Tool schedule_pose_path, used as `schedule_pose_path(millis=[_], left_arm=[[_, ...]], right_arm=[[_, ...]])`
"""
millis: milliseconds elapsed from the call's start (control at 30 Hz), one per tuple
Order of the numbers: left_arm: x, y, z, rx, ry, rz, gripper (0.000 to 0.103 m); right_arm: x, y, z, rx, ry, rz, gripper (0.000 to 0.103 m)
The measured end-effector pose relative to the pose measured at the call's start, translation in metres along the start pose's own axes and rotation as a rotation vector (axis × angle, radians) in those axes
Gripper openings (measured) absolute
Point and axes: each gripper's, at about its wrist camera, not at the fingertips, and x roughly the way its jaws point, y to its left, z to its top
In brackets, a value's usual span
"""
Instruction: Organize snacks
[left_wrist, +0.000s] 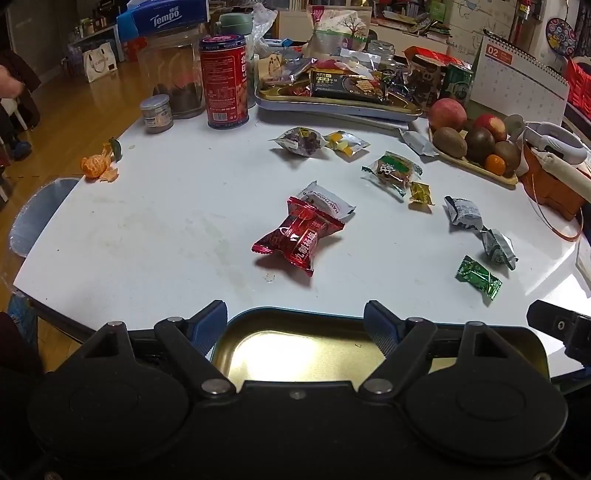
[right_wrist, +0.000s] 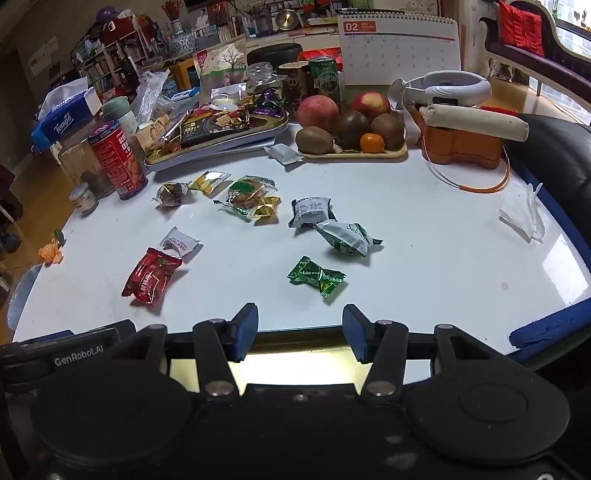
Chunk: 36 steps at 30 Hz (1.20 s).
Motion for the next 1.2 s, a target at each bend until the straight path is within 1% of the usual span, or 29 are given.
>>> schedule_pose_path(millis=[700,900,1000,1200], left_arm=[[0.0026,-0.004,-0.0039,0.008,0.01,0.004,0.081],[0.0037,-0.0054,-0.0037,0.01,0.011,0.02,0.081],[0.0039,-0.006,-0.0034,0.013,0.006,0.026,0.078],[0.0049,-0.0069,-0.0038,0.03,0.018,0.011,0.078]], right_arm=[[0.0025,0.0013,-0.0019,-0.002,0.001,0.003,0.054],[0.0028,0.0026,-0.0021,-0.004,0.004,0.008,0.054],[0.0029,0.0034,-0.0024,-0.006,0.002,0.008,0.054],[0.0033,0.0032,-0.0025,0.001,0.004,0.01,0.054]])
